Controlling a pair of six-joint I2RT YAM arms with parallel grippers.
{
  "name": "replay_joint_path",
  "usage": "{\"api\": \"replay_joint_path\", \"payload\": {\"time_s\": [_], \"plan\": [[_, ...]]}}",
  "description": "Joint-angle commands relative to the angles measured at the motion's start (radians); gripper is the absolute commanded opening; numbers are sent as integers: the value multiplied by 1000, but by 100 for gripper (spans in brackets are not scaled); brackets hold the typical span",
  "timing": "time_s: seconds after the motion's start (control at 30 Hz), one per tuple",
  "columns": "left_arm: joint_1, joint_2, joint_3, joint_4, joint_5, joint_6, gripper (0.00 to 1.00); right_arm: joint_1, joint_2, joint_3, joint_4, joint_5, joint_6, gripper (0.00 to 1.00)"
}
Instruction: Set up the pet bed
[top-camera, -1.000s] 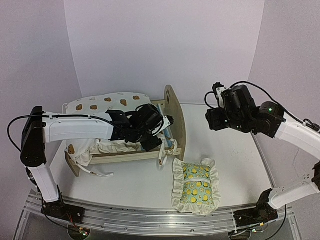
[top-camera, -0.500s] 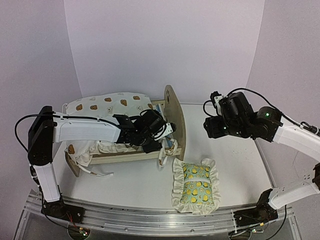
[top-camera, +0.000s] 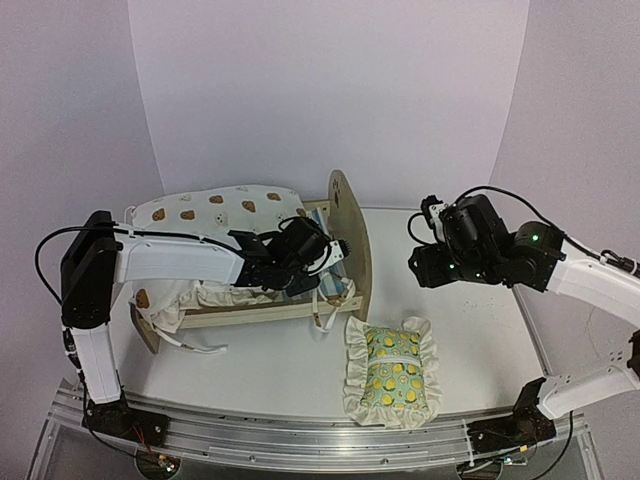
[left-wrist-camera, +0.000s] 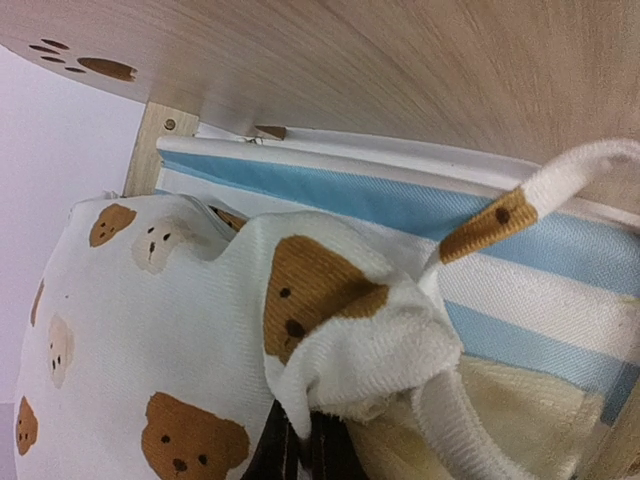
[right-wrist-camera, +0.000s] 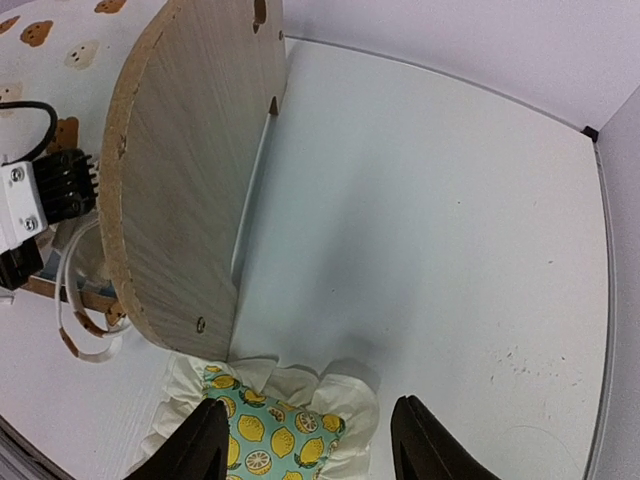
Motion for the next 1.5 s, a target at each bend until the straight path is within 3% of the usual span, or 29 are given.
{"api": "replay_joint_path", "payload": {"time_s": [0.0, 0.13, 0.4, 0.7, 0.97, 1.2, 1.47], "plan": [[-32, -16, 113, -16, -8, -68, 0, 3, -40, -7, 7, -237, 39, 55], [-64, -33, 179, -57, -12, -120, 0, 2, -10, 0, 12, -454, 62, 54], [-93, -109, 205, -99, -17, -203, 0, 2, 18, -28, 73, -532, 73, 52], [-92, -167, 144, -59, -2, -222, 0, 38, 127, -110, 369, -868, 76, 54], [-91, -163, 138, -47, 7, -233, 0, 79, 277, -198, 731, -797, 71, 63], [-91, -181, 118, -34, 11, -228, 0, 99, 416, -142, 859, -791, 48, 63], [-92, -203, 94, -12, 5, -220, 0, 117, 455, -138, 978, -787, 28, 63]]}}
